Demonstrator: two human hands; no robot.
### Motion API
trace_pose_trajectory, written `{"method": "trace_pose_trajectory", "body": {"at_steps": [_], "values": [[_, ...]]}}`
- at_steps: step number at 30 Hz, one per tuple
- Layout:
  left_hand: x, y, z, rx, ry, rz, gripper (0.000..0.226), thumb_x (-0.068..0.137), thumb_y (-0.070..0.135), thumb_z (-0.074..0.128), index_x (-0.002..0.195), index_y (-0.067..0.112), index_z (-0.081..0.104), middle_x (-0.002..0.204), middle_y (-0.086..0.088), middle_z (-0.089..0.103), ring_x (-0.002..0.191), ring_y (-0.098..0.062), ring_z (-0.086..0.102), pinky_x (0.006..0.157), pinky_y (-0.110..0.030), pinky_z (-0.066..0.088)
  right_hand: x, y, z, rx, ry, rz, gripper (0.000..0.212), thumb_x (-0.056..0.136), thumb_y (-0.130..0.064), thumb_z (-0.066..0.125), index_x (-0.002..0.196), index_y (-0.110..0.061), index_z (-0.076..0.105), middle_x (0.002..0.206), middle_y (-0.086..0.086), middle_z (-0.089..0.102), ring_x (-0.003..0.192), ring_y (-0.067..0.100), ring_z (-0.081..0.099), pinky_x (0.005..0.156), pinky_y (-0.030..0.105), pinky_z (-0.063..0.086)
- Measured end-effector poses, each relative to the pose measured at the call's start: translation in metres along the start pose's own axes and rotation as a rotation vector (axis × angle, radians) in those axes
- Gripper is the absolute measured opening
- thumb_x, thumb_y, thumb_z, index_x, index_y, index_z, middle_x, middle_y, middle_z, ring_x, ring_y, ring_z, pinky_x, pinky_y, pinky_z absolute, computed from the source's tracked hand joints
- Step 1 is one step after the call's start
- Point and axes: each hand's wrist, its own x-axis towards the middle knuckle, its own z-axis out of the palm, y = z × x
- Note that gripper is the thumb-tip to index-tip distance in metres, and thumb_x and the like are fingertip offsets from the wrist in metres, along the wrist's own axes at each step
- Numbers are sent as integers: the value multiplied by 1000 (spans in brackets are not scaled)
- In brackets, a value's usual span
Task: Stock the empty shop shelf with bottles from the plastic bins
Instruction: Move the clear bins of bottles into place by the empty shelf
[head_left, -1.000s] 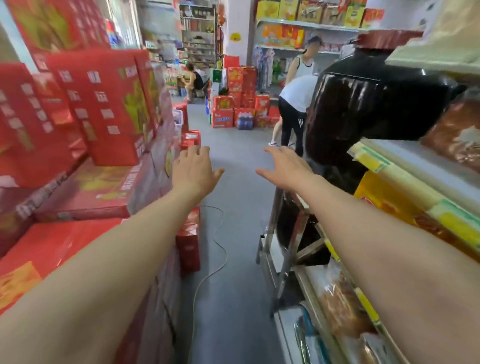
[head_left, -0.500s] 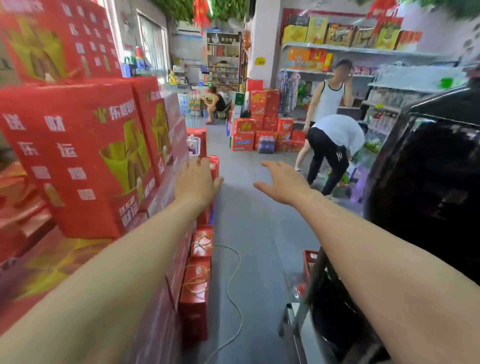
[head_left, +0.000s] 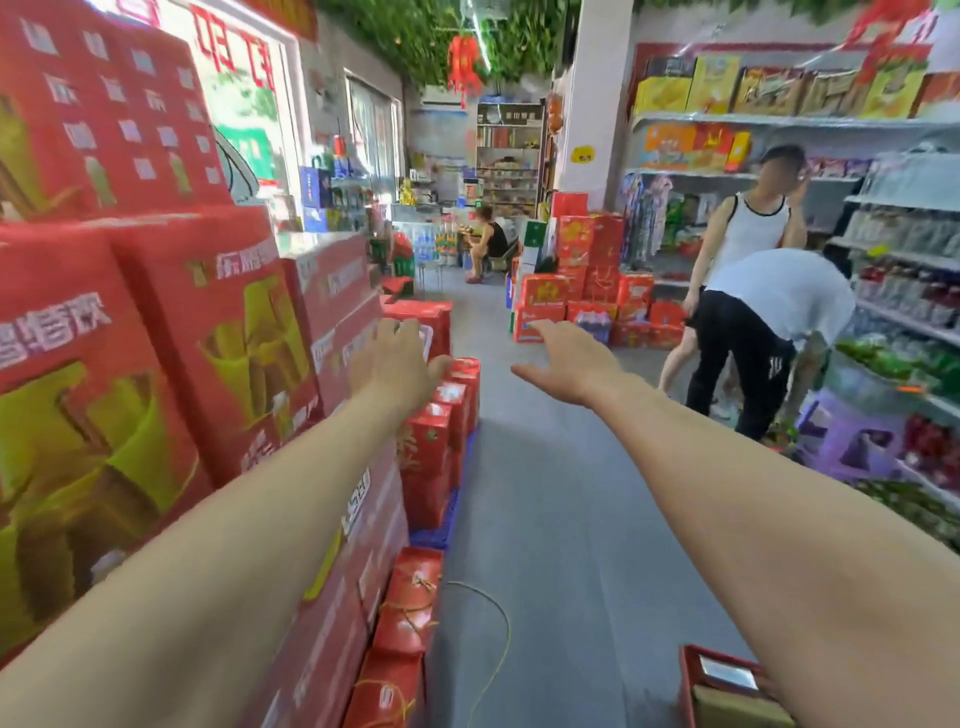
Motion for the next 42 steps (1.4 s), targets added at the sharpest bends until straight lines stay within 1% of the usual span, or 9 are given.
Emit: {"method": "trace_pose_trajectory", "body": {"at_steps": [3, 8, 11, 17, 22, 27, 30, 34, 42], "values": [[56, 8, 21, 17, 8, -15, 61, 95, 52, 54, 140, 12, 46, 142, -15, 48, 128, -36, 45, 102, -44, 39, 66, 15, 9, 25, 2, -43, 74, 92, -54, 60, 153, -19, 36, 152, 11, 44, 139, 31, 42, 108, 42, 38], [144, 3, 71, 44, 35, -78, 56, 97, 50, 47, 140, 13, 47, 144, -13, 47, 128, -35, 46, 103, -45, 40, 171, 40, 42, 61, -14, -103, 74, 92, -54, 60, 153, -20, 35, 156, 8, 40, 142, 27, 39, 112, 41, 35], [202, -2, 106, 63, 38, -105, 61, 97, 50, 45, 145, 11, 42, 146, -15, 45, 132, -35, 42, 105, -44, 38, 235, 59, 64, 88, -9, -119, 74, 92, -53, 61, 152, -20, 36, 155, 8, 42, 141, 27, 41, 112, 42, 37], [321, -13, 172, 51, 28, -156, 63, 96, 49, 47, 145, 10, 40, 148, -15, 43, 133, -35, 42, 103, -44, 40, 372, 87, 96, 94, -33, -143, 75, 91, -53, 61, 153, -19, 36, 153, 9, 44, 139, 29, 43, 113, 44, 38], [427, -16, 218, 79, 46, -219, 62, 94, 53, 52, 140, 13, 44, 140, -13, 49, 127, -35, 48, 99, -45, 44, 492, 117, 117, 123, -51, -167, 76, 91, -54, 63, 153, -21, 35, 156, 7, 42, 141, 28, 41, 114, 43, 37], [512, -15, 273, 91, 60, -273, 63, 93, 52, 53, 139, 10, 46, 141, -15, 49, 127, -37, 48, 102, -49, 44, 603, 155, 149, 145, -78, -214, 77, 89, -60, 62, 152, -25, 35, 154, 7, 43, 138, 28, 45, 108, 42, 41], [555, -16, 302, 129, 87, -369, 67, 93, 56, 50, 143, 12, 43, 146, -13, 47, 129, -36, 48, 99, -48, 45, 672, 173, 168, 153, -99, -277, 77, 89, -62, 61, 152, -27, 35, 153, 7, 43, 138, 28, 43, 106, 43, 41], [600, -18, 332, 146, 94, -505, 65, 95, 56, 49, 141, 10, 43, 139, -17, 52, 124, -37, 52, 97, -46, 45, 753, 190, 189, 176, -162, -361, 74, 90, -62, 58, 151, -27, 37, 154, 8, 42, 139, 29, 42, 109, 46, 42], [647, -41, 384, 129, 132, -787, 63, 95, 53, 51, 141, 10, 44, 143, -16, 46, 131, -34, 44, 105, -45, 39, 870, 194, 255, 225, -295, -493, 67, 93, -60, 54, 148, -23, 43, 153, 8, 45, 140, 27, 43, 114, 43, 38]]}}
